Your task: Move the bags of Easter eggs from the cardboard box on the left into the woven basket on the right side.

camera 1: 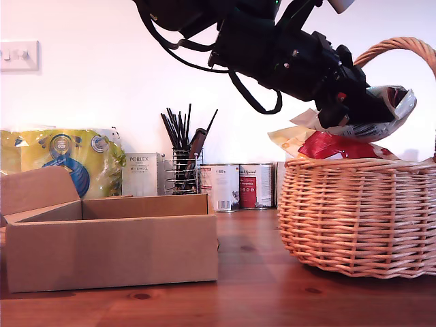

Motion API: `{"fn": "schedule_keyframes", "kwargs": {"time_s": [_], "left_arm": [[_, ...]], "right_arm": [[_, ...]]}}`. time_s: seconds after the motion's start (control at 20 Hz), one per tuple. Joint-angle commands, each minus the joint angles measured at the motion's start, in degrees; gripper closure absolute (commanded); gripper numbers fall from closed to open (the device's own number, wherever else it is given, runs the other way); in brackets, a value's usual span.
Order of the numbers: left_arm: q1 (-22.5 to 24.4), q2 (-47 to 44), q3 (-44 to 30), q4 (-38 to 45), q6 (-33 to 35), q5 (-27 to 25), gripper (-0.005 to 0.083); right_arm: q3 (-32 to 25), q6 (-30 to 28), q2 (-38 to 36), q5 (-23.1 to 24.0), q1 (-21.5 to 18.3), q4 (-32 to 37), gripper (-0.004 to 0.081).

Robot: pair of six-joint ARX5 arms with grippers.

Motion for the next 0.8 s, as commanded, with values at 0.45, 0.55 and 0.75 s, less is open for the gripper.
{"fn": "schedule_keyframes", "kwargs": {"time_s": [0.45, 0.55, 0.75], "left_arm": [[-1.73, 1.46, 0.74, -2.19, 1.73, -9.99, 0.0238], [-1.77, 0.35, 0.74, -6.56, 1.60, -10.12, 0.0238], [-2.25, -2.21, 0.87, -12.81, 1.73, -9.31, 0.0239]], "right_arm": [[-0.85, 0.57, -0.13, -0.39, 0.15, 0.24, 0.0772], [-0.85, 0.79, -0.11, -0.42, 0.15, -0.11, 0.0772], [-0.85, 0.79, -0.13, -0.42, 0.15, -0.33, 0.0772]]}}
